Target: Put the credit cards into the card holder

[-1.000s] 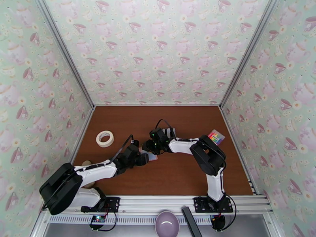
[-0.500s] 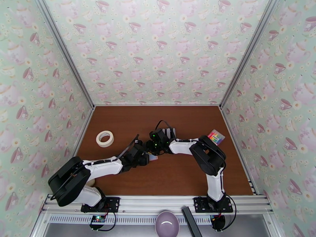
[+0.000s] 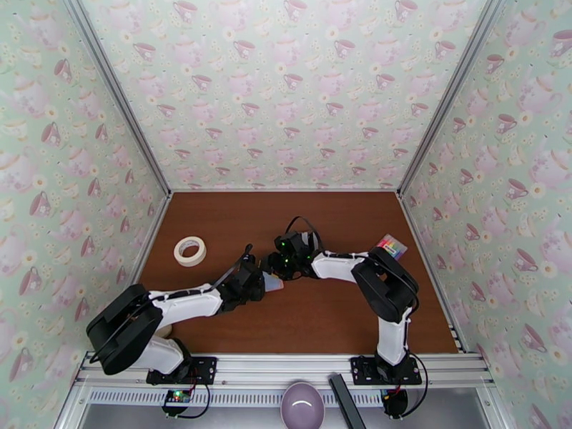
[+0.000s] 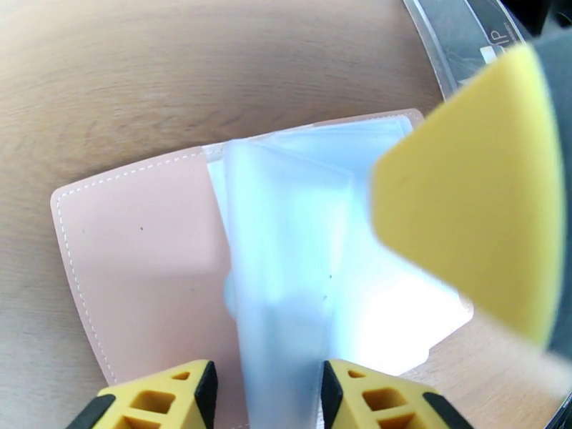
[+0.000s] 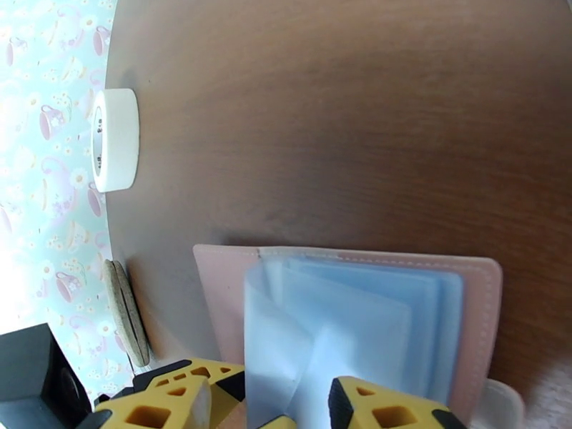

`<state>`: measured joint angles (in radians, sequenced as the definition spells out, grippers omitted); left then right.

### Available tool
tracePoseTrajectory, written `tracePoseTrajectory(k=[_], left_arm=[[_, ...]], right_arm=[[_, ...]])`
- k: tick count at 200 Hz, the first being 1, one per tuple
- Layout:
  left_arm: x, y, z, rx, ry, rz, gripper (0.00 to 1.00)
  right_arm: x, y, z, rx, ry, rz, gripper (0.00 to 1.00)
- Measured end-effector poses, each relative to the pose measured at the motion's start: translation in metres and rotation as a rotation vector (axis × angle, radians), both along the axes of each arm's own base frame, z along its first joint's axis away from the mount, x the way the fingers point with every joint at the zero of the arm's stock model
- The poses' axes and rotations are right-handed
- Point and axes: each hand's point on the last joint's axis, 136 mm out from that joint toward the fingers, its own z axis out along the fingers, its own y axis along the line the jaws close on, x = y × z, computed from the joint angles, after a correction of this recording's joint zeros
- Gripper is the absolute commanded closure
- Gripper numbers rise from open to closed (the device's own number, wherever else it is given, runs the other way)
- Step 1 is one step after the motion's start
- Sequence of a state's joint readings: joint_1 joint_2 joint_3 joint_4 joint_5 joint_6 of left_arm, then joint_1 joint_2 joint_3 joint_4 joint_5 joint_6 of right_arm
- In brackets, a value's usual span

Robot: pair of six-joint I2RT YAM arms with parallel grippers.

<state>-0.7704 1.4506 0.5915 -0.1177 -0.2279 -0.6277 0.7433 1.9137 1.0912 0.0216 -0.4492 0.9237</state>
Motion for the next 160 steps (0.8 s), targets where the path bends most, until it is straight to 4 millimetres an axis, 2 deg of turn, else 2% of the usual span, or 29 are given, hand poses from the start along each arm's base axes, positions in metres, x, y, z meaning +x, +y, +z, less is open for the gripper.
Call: tracePoseTrajectory(k=[49, 108, 135, 160], left_arm=[[0.002, -0.001, 0.012, -0.021, -0.030, 0.001, 0.58], [0.001, 0.004, 0.009, 0.004, -0.023, 0.009, 0.63], [0.000, 0.011, 0.009, 0.031, -0.022, 0.023, 0.61], [0.000, 0.015, 0.017, 0.038, -0.041, 0.035, 0.57]], right_arm=[[-0.002, 0.000, 0.004, 0.000, -0.001, 0.005, 0.50], [0.000, 0.008, 0.012, 0.044, -0.004, -0.006, 0.51], [0.002, 0.011, 0.016, 0.064, -0.008, -0.016, 0.51], [0.000, 0.012, 0.015, 0.067, -0.005, -0.016, 0.52]])
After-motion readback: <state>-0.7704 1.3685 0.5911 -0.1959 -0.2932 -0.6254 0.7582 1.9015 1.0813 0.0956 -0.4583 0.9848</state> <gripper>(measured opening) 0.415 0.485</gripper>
